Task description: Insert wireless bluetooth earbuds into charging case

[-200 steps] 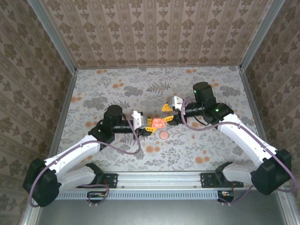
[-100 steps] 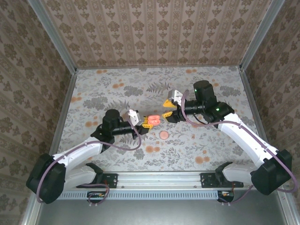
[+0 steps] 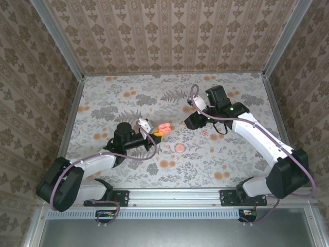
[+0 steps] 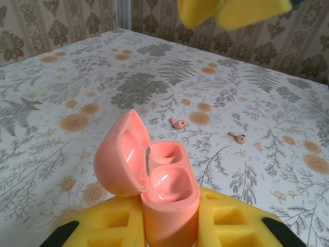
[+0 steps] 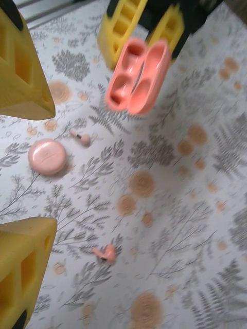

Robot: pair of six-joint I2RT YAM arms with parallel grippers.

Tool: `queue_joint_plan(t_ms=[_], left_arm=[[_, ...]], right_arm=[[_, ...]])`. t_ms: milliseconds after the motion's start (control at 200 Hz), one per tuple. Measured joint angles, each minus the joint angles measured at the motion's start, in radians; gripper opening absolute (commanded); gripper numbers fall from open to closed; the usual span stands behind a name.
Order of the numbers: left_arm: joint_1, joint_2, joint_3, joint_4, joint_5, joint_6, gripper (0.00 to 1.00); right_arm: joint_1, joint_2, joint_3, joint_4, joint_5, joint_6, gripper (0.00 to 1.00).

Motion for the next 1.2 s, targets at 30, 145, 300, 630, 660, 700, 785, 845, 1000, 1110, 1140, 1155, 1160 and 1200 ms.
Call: queue_joint_plan(t_ms=[30, 145, 300, 630, 660, 700, 785, 845, 1000, 1110, 1140, 1155, 1160, 1200], left_arm=[[0.007, 0.002, -0.004, 0.005, -0.004, -0.003, 0.22], [0.029, 0.002, -0.016, 0.013, -0.014, -0.021, 0.22], [0.042, 0.001, -0.024, 0.009, -0.029, -0.029, 0.22], [0.052, -0.042, -0.024, -0.045, -0.067, -0.028, 0.21], [0.054, -0.042, -0.024, -0.049, -0.071, -0.027, 0.21], [0.055, -0.043, -0.024, -0.056, -0.074, -0.027, 0.21], [0.060, -0.043, -0.024, -0.072, -0.078, -0.027, 0.21], [0.061, -0.043, -0.024, -0.077, -0.081, -0.027, 0.21], [0.061, -0.043, -0.024, -0.084, -0.087, -0.027, 0.21], [0.061, -0.038, -0.024, -0.083, -0.089, -0.027, 0.21], [0.061, -0.034, -0.023, -0.083, -0.089, -0.027, 0.21], [0.061, -0.032, -0.023, -0.083, -0.089, -0.027, 0.21], [0.061, -0.030, -0.023, -0.083, -0.089, -0.027, 0.21], [0.061, -0.023, -0.023, -0.083, -0.089, -0.028, 0.21]], right_arm=[[-0.001, 0.022, 0.012, -0.012, 0.012, 0.003, 0.53], [-0.006, 0.126, 0.084, -0.057, 0.051, 0.035, 0.53], [-0.021, 0.306, 0.247, -0.132, 0.088, 0.110, 0.51], [-0.019, 0.627, 0.513, -0.308, 0.228, 0.271, 0.53], [-0.016, 0.646, 0.529, -0.321, 0.241, 0.277, 0.53], [-0.011, 0.669, 0.549, -0.336, 0.252, 0.281, 0.53], [-0.002, 0.712, 0.585, -0.351, 0.277, 0.285, 0.53], [0.005, 0.738, 0.609, -0.364, 0.292, 0.287, 0.53], [0.020, 0.792, 0.658, -0.385, 0.317, 0.287, 0.53], [0.029, 0.826, 0.695, -0.399, 0.330, 0.284, 0.53], [0.031, 0.833, 0.700, -0.400, 0.332, 0.284, 0.53], [0.033, 0.837, 0.703, -0.401, 0.335, 0.284, 0.53], [0.033, 0.838, 0.703, -0.402, 0.335, 0.284, 0.53], [0.036, 0.844, 0.705, -0.402, 0.341, 0.283, 0.52]])
